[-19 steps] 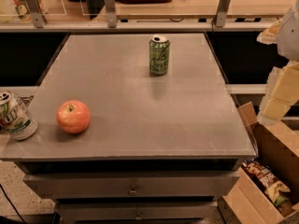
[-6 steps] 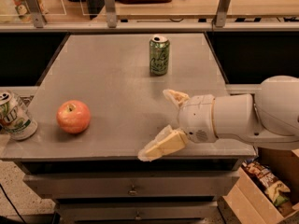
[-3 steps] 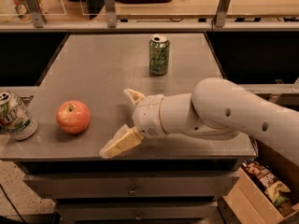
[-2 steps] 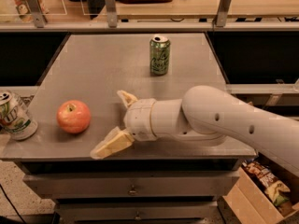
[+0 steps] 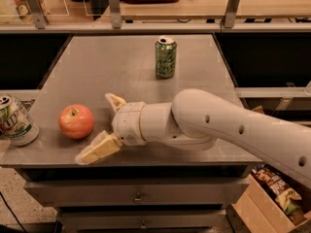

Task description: Move apple near green can

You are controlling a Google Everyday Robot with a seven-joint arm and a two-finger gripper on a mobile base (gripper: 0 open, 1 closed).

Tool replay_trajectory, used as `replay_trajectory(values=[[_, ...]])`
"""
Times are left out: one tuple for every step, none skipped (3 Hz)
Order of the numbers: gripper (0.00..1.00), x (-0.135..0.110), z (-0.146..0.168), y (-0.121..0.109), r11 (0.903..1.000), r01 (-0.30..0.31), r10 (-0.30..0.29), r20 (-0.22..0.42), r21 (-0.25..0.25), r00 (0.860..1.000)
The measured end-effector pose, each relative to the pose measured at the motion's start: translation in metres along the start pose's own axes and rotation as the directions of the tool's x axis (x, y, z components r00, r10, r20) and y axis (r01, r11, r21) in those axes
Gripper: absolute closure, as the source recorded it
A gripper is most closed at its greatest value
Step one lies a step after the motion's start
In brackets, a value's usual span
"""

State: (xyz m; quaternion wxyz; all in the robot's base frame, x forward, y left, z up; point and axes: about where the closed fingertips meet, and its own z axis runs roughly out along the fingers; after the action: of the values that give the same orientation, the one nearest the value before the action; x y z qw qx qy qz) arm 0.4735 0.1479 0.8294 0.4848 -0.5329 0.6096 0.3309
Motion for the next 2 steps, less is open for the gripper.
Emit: replay_trajectory(values=[[0.00,-0.0103,0.0096,0.0069,0.9995,-0.014,0.014,0.002,-0.028,1.000],[0.00,-0.0173,0.0177,0.0138,0.9989,-0.018,0.018,0.004,-0.043,1.000]])
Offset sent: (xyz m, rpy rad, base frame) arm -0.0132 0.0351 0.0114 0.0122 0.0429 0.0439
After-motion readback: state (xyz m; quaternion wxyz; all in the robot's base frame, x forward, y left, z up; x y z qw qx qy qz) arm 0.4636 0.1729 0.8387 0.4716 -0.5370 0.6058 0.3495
